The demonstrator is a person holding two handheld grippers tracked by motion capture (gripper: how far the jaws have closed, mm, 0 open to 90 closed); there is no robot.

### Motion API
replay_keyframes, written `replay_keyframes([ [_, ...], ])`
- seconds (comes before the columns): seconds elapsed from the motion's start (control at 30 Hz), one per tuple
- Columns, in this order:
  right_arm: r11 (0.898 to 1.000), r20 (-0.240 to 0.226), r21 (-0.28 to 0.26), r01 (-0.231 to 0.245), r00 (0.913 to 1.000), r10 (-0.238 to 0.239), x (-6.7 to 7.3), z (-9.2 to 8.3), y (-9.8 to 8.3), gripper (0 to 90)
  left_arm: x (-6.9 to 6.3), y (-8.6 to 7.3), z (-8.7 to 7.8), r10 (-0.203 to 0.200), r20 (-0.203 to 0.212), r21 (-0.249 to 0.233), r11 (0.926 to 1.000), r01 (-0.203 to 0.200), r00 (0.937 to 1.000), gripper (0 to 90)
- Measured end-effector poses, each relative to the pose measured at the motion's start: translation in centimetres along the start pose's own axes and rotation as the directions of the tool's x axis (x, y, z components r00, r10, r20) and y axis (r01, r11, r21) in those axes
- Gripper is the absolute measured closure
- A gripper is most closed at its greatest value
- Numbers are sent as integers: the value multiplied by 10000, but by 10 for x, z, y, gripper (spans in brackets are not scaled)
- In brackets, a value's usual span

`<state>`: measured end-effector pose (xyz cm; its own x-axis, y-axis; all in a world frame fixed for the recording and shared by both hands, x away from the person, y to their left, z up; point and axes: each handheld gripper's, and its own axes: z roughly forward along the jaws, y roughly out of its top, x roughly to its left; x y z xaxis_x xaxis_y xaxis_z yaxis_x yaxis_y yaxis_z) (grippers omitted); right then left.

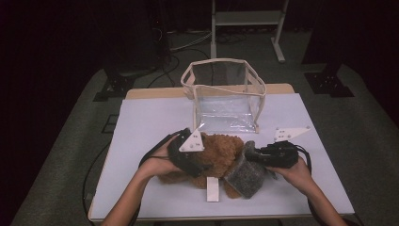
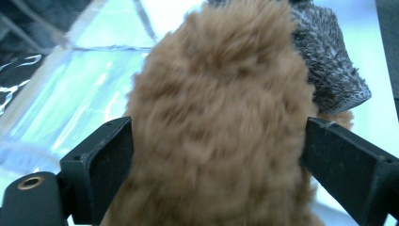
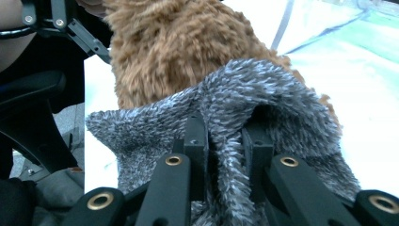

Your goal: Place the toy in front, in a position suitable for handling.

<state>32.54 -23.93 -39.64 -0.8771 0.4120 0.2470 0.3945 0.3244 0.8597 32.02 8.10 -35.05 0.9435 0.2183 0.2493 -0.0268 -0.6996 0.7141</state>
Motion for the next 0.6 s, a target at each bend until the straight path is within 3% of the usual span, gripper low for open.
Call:
replay_keyframes([
  [0.27,9997,-74,-131,-198,9998,197,-5,-10,-8,752,3,17,28,197,257,578,9981,-212,9995,29],
  [0.37,9997,-111,-45,-226,9997,226,-6,-5,-7,749,0,24,34,433,346,808,9957,-460,9985,21],
  [0.5,9998,-157,106,-163,9997,164,-4,3,-6,749,-5,27,42,1040,413,1236,9864,-1084,9937,22],
  [0.53,9998,-165,142,-150,9997,152,-4,4,-6,749,-8,28,45,1316,312,1346,9817,-1346,9908,45],
  [0.6,9998,-220,151,-154,9996,158,-3,8,-4,749,-10,29,45,1607,112,1387,9772,-1607,9869,212],
])
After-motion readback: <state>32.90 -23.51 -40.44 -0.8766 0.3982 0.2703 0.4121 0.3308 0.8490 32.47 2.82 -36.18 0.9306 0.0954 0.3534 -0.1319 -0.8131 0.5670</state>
